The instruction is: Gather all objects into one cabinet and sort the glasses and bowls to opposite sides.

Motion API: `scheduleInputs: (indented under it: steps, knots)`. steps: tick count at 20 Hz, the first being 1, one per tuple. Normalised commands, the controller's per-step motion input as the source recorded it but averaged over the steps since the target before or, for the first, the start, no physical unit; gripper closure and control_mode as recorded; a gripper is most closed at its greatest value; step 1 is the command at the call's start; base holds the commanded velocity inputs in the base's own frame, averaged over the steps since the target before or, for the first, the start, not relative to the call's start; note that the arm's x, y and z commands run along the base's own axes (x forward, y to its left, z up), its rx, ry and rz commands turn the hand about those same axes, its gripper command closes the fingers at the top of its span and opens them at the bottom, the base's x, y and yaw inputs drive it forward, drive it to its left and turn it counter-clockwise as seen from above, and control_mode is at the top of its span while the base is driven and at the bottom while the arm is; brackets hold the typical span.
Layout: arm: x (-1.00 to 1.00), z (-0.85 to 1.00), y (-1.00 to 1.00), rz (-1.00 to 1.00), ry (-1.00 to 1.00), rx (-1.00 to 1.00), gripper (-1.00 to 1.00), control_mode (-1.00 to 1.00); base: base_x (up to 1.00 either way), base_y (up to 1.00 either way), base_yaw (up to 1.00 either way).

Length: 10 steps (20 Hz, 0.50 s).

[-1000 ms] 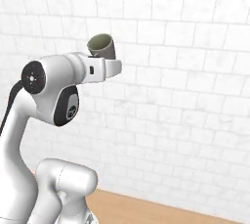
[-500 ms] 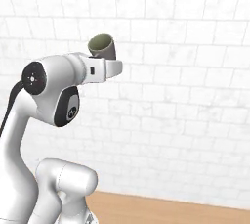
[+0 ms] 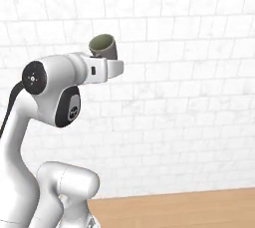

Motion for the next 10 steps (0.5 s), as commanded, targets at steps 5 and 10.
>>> scheduleInputs:
  steps: [5, 10]
  knots:
    - [0.0, 0.0, 0.0, 0.0, 0.0, 0.0, 1.0, 1.0, 0.48, -0.95, -0.42]
    - [0.0, 0.0, 0.0, 0.0, 0.0, 0.0, 1.0, 1.0, 0.65, -0.84, -0.15]
